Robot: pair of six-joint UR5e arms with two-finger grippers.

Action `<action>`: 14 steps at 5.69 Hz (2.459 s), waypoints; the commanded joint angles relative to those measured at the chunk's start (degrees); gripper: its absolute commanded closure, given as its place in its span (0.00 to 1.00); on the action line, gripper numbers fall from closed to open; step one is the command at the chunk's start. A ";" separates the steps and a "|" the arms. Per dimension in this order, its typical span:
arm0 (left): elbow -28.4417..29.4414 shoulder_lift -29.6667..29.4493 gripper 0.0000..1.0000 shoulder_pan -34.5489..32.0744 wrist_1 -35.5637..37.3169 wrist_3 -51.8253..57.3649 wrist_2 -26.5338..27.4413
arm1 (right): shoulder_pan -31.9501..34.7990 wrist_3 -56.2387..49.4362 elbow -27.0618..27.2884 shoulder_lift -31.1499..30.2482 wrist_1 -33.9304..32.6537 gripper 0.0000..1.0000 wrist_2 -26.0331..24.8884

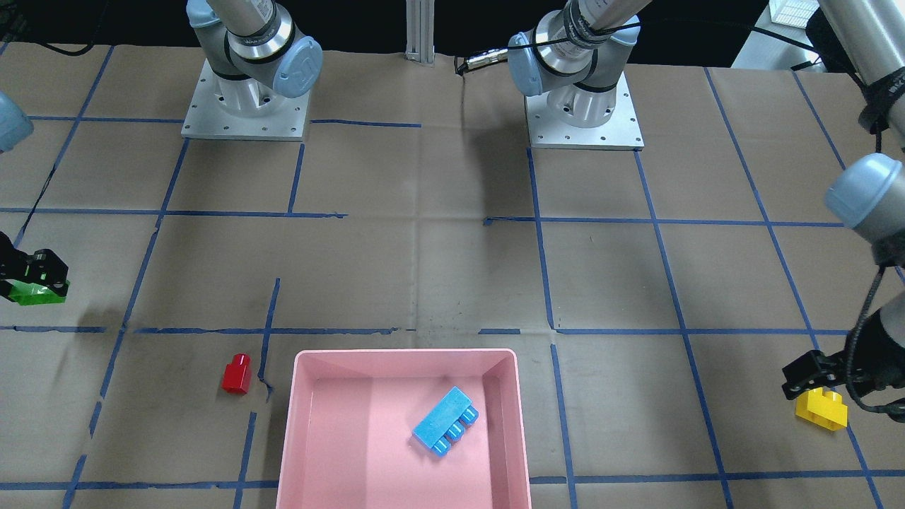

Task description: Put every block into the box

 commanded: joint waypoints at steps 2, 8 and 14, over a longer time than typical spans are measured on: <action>4.23 -6.75 0.01 4.46 1.86 6.47 -0.19 | 0.51 0.36 -0.75 -0.44 1.12 0.49 -0.03; -1.41 -6.93 0.02 9.20 4.50 76.40 -0.72 | 0.51 0.36 -0.75 -0.44 1.12 0.49 -0.03; -1.58 -9.22 0.01 8.68 12.51 94.75 -7.66 | 0.51 0.36 -0.75 -0.44 1.12 0.49 -0.03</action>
